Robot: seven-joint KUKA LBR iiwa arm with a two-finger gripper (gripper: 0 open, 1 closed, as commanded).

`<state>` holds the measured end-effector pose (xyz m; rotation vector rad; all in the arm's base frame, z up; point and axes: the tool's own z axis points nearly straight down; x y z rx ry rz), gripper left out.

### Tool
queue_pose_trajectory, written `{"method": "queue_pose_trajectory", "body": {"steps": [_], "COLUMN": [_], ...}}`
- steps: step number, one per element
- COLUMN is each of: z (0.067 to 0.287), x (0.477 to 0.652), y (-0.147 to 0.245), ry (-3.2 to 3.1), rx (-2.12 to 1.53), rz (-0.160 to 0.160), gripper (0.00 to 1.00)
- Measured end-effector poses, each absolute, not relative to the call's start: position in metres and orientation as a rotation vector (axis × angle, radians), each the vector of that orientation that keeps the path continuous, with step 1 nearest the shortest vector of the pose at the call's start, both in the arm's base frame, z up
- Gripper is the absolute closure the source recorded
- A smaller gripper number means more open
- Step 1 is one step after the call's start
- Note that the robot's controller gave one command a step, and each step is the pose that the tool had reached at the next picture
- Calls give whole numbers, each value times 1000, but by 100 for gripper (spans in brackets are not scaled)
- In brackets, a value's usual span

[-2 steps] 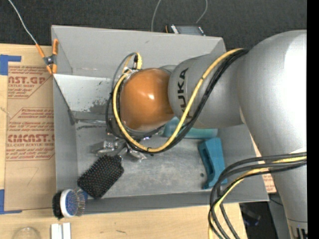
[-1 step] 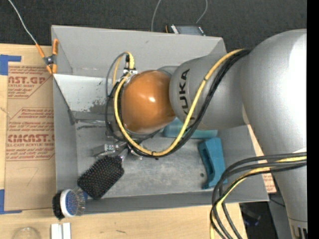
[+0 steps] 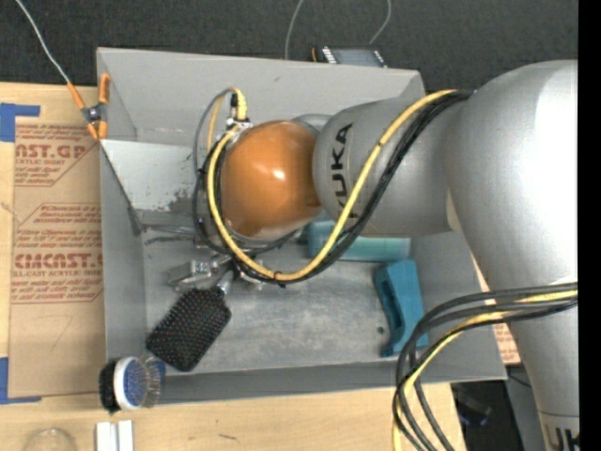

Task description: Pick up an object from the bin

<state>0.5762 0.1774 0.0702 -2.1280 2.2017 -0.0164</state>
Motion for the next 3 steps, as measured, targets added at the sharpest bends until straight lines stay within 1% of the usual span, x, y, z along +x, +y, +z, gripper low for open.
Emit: {"method": "queue_pose_trajectory", "body": {"steps": [1, 2, 3], "z": [71, 80, 78], "x": [560, 557, 578], "y": [149, 147, 141], "ry": [2062, 2063, 2076], "rx": [-2250, -2238, -2220], "rz": [-27, -29, -27], "gripper": [0, 0, 0]}}
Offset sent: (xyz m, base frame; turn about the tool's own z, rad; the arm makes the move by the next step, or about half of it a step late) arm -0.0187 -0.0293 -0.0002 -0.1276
